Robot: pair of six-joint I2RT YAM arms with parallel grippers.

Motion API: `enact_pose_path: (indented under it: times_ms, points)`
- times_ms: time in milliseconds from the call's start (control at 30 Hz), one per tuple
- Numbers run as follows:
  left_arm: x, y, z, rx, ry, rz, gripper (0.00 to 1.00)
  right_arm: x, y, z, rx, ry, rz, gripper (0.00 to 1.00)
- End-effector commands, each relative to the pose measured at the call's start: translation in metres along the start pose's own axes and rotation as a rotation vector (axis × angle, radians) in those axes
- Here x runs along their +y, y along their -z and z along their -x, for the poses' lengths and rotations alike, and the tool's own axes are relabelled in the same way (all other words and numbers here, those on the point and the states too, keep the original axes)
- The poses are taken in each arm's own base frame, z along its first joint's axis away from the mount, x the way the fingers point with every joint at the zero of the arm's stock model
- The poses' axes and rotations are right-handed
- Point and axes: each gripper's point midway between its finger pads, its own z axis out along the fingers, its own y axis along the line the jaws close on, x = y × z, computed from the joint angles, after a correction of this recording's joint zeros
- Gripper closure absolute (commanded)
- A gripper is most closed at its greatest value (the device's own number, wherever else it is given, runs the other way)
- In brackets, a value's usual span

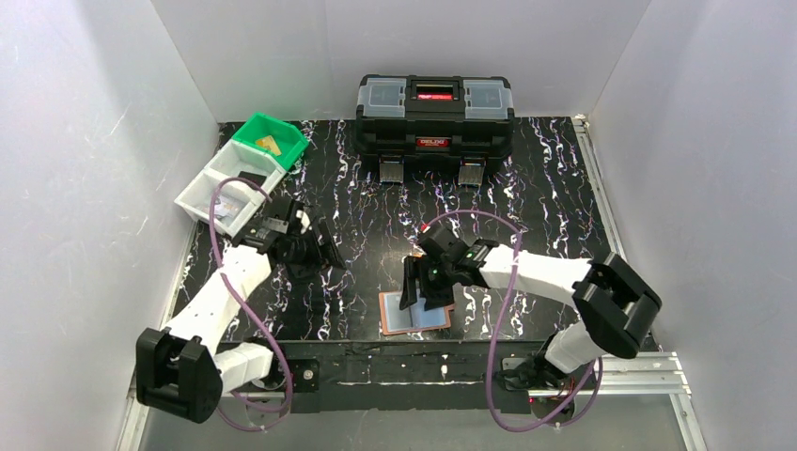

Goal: Take the credit cards out of the card holder
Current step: Remove the credit card from the card holder.

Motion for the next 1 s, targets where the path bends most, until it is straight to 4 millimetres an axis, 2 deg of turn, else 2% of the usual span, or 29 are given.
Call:
enact_pose_path:
  times_ms: [0,100,233,467,867,967]
  points:
    - [-0.017,0.0,-0.032,0.062,-0.024,-0.116,0.26,0.009,-0.013,0.002,-0.034,-0.022,-0.072,0.29]
    - [-0.02,-0.002,-0.045,0.086,-0.027,-0.156,0.25,0.013,-0.019,0.001,-0.031,-0.004,-0.12,0.31]
    - [-0.023,-0.004,-0.052,0.095,-0.042,-0.18,0.25,0.016,-0.026,0.001,-0.025,0.023,-0.188,0.33]
    - [-0.027,-0.007,-0.053,0.095,-0.045,-0.2,0.26,0.002,-0.031,-0.003,-0.01,0.034,-0.305,0.35]
    - [-0.026,-0.015,-0.057,0.12,-0.045,-0.19,0.25,0.005,-0.047,-0.01,0.042,0.101,-0.377,0.36]
    - [-0.025,-0.018,-0.058,0.123,-0.04,-0.185,0.26,0.0,-0.048,-0.012,0.058,0.104,-0.415,0.37]
